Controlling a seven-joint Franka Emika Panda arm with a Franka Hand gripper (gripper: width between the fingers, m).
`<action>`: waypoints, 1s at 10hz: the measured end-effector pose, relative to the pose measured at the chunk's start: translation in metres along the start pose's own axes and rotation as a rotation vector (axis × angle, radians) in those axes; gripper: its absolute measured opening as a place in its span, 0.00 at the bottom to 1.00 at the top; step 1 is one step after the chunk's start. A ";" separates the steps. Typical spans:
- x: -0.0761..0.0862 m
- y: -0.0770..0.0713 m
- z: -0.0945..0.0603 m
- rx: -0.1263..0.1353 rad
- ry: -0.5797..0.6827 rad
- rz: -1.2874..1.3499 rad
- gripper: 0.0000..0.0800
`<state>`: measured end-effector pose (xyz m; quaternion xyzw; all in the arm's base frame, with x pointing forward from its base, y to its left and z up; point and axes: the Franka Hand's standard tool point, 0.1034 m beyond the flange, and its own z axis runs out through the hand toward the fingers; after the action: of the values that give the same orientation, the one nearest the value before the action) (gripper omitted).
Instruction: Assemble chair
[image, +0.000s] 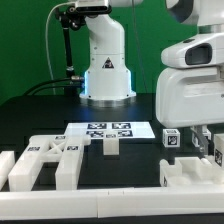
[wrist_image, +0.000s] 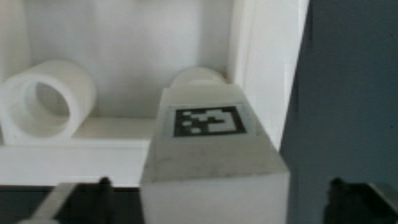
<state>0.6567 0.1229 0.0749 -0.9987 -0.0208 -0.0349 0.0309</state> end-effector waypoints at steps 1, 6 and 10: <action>0.000 0.000 0.000 0.000 0.000 -0.001 0.50; 0.000 0.006 0.001 -0.002 -0.001 0.423 0.36; -0.002 0.017 0.001 0.062 -0.039 1.081 0.36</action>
Offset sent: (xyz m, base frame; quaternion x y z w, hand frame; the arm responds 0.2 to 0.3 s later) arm 0.0000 0.0000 0.0000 0.0000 0.0000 0.2571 0.9664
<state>0.6559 0.1060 0.0724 -0.8662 0.4943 0.0051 0.0735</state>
